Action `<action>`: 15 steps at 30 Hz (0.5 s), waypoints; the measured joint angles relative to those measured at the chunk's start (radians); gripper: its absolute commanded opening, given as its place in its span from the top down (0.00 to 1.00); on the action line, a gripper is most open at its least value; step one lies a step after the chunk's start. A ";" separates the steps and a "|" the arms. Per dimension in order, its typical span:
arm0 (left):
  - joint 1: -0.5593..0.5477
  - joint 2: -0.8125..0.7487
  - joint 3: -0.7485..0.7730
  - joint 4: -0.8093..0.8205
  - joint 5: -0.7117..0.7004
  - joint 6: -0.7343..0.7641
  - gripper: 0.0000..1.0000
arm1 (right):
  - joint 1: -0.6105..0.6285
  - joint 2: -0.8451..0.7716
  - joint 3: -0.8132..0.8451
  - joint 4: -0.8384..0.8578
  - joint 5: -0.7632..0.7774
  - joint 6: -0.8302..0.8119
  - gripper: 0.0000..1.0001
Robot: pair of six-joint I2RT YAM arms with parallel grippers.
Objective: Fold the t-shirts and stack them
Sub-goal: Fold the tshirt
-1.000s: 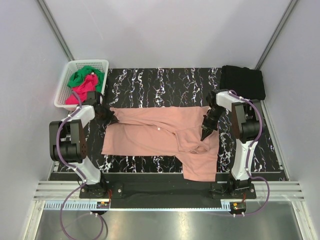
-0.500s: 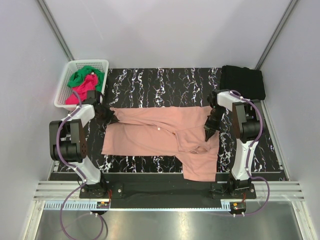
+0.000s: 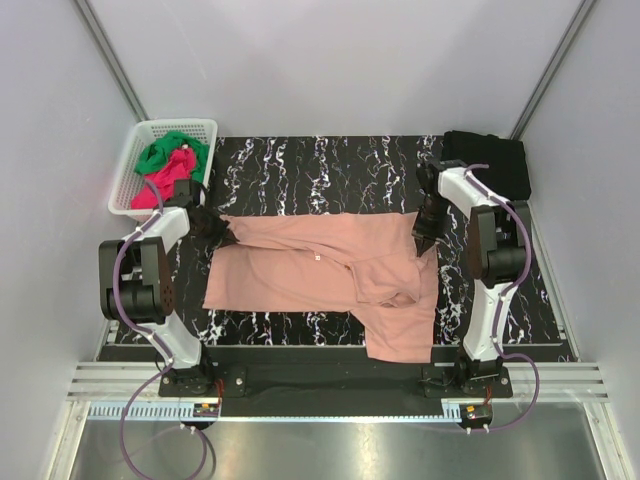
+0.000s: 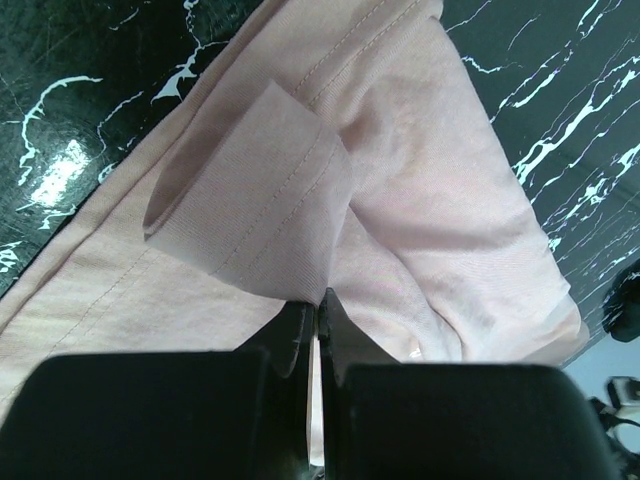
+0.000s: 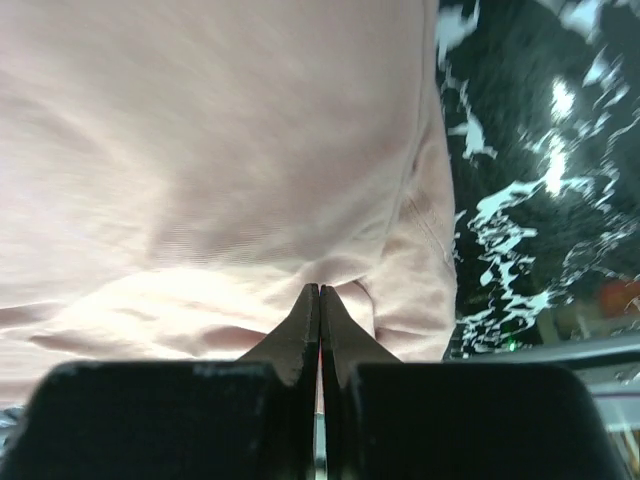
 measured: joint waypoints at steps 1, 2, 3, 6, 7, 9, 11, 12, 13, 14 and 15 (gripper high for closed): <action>0.000 0.000 0.000 0.000 0.000 0.000 1.00 | -0.001 0.000 0.019 0.002 0.008 -0.004 1.00; 0.000 0.000 0.000 0.000 0.000 0.000 1.00 | -0.001 0.000 0.035 0.002 0.013 -0.009 1.00; 0.000 0.001 0.000 0.000 0.000 0.000 1.00 | -0.001 0.000 0.050 0.003 0.019 -0.015 1.00; 0.000 0.002 0.002 -0.001 0.001 0.000 1.00 | -0.001 0.011 0.079 0.005 0.031 -0.026 1.00; 0.000 0.003 0.002 -0.001 0.001 0.001 1.00 | -0.001 0.021 0.086 0.005 0.032 -0.029 1.00; 0.000 0.004 0.006 -0.005 0.001 0.000 1.00 | 0.000 0.043 0.089 0.010 0.036 -0.033 1.00; 0.000 0.006 0.008 -0.006 0.002 0.001 1.00 | 0.000 0.076 0.091 0.013 0.046 -0.035 1.00; 0.000 0.007 0.009 -0.006 0.002 0.001 1.00 | 0.000 0.097 0.095 0.012 0.053 -0.036 1.00; 0.000 0.008 0.011 -0.008 0.002 0.001 1.00 | 0.002 0.119 0.103 0.010 0.063 -0.037 1.00; 0.000 0.009 0.012 -0.008 0.003 0.001 1.00 | 0.002 0.136 0.109 0.008 0.067 -0.037 1.00; 0.000 0.010 0.013 -0.008 0.005 0.001 1.00 | 0.003 0.153 0.127 -0.014 0.071 -0.034 1.00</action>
